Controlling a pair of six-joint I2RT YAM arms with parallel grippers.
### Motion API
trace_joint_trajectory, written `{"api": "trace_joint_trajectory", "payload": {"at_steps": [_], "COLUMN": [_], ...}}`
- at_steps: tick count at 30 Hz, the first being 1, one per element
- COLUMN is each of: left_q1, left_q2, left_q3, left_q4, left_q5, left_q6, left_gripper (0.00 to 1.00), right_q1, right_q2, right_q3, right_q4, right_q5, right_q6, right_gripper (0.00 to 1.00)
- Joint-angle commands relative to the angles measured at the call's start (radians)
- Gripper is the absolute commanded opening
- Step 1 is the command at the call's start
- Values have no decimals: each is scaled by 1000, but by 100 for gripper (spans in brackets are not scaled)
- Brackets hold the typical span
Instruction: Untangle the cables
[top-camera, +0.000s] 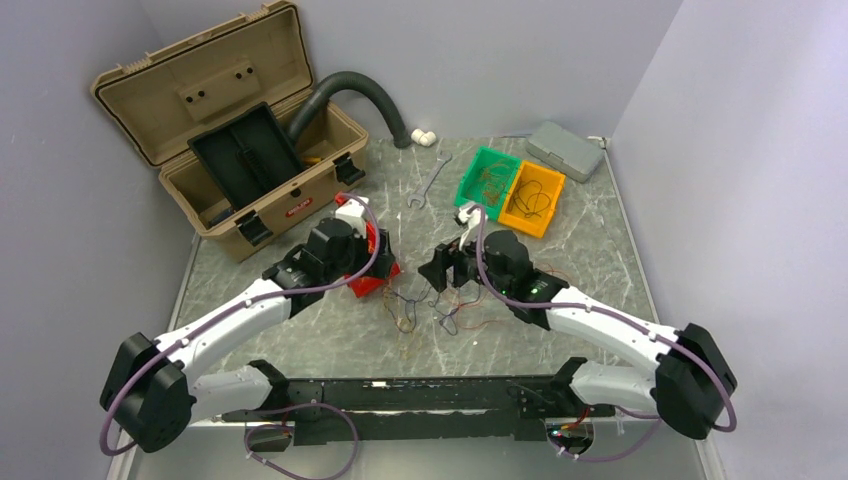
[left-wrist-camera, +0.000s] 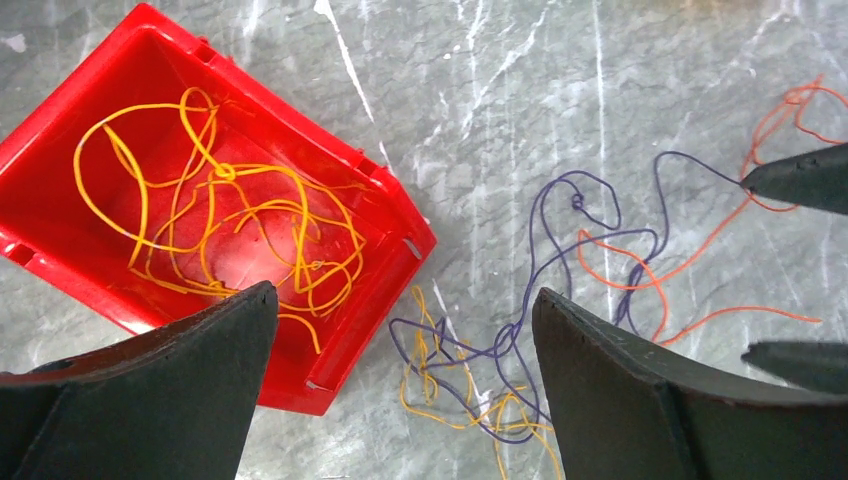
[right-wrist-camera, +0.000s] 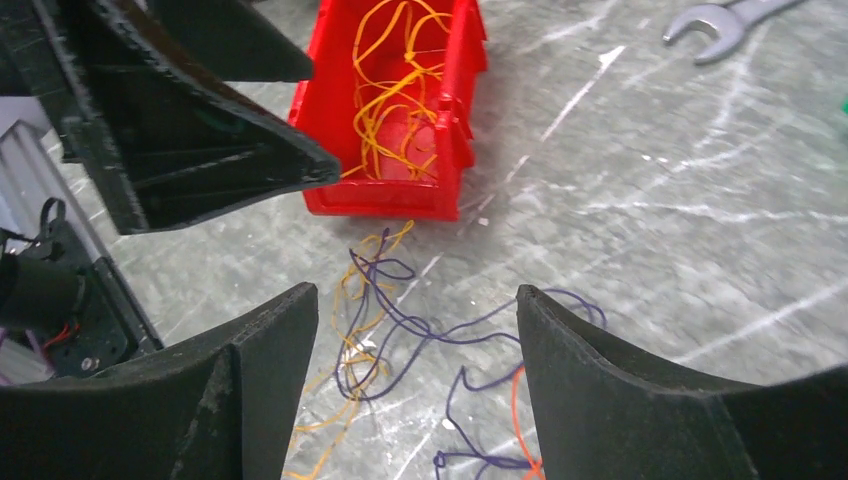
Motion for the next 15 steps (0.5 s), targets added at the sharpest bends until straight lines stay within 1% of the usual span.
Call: {"api": "trace_joint_trajectory", "payload": {"at_steps": [1, 4, 6, 7, 8, 9, 10, 12, 13, 15], "left_q1": [-2, -14, -40, -55, -74, -92, -107, -121, -127, -130], "left_q2": [-43, -32, -18, -9, -2, 3, 5, 8, 12, 31], "left_q3": [-21, -34, -36, -35, -34, -38, -44, -62, -72, -85], "left_q4": [94, 130, 134, 155, 164, 177, 195, 256, 306, 377], "left_q5": [87, 180, 218, 225, 219, 211, 210, 233, 248, 286], "left_q6": [23, 28, 48, 62, 77, 91, 104, 116, 121, 128], "left_gripper": [99, 98, 98, 98, 98, 98, 99, 99, 99, 99], "right_q1": [-5, -10, -12, -15, -18, -23, -35, -85, -169, -340], "right_q2": [-95, -124, -133, -136, -139, -143, -150, -170, -179, -186], "right_q3": [-26, -37, -14, 3, 21, 33, 40, 35, 18, -9], "right_q4": [-71, -173, -315, -389, -474, -544, -612, -679, -690, -685], "right_q5": [119, 232, 345, 417, 491, 570, 605, 661, 624, 510], "right_q6": [25, 74, 149, 219, 274, 319, 357, 430, 454, 488], "right_gripper": [74, 68, 64, 64, 66, 72, 80, 93, 97, 100]}}
